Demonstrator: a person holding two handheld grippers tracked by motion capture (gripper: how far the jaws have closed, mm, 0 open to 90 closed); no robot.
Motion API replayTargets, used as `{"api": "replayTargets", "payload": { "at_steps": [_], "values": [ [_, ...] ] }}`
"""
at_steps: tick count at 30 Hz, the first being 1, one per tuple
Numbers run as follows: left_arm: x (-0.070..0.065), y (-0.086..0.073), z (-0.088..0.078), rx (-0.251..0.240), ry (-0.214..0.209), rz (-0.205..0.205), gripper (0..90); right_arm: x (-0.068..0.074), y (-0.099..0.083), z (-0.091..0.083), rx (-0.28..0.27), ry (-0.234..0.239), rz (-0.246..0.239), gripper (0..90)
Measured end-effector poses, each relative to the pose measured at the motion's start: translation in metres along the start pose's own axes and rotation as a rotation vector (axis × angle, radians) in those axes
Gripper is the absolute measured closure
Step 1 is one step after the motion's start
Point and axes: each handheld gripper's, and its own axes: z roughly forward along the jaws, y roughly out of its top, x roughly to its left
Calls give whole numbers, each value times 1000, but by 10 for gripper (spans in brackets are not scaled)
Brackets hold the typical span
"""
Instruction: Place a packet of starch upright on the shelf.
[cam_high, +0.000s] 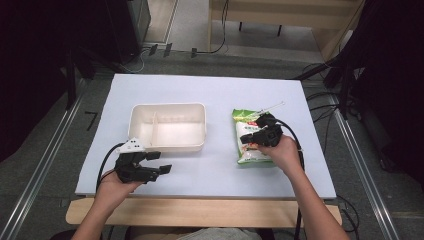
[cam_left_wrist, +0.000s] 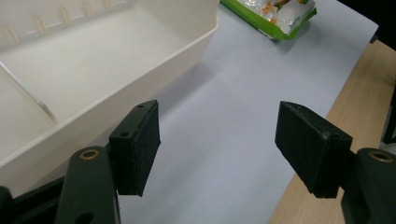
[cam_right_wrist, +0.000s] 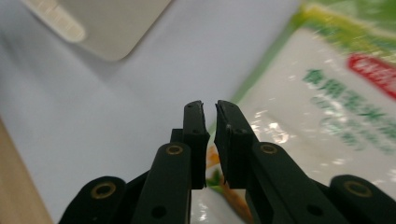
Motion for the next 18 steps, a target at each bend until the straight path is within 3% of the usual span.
{"api": "replayTargets", "payload": {
  "at_steps": [6,7,13,18],
  "values": [
    [0,0,0,-9,-4,0,316,-20,2,-10,-40,-98,56,634],
    [0,0,0,-10,-4,0,316,-29,2,-12,-63,-111,75,588],
    [0,0,0,0,-3,4,316,-49,6,-15,-95,-162,84,506],
    [-2,0,1,-2,-3,12,316,-68,11,-24,-108,-180,126,496]
  ]
}}
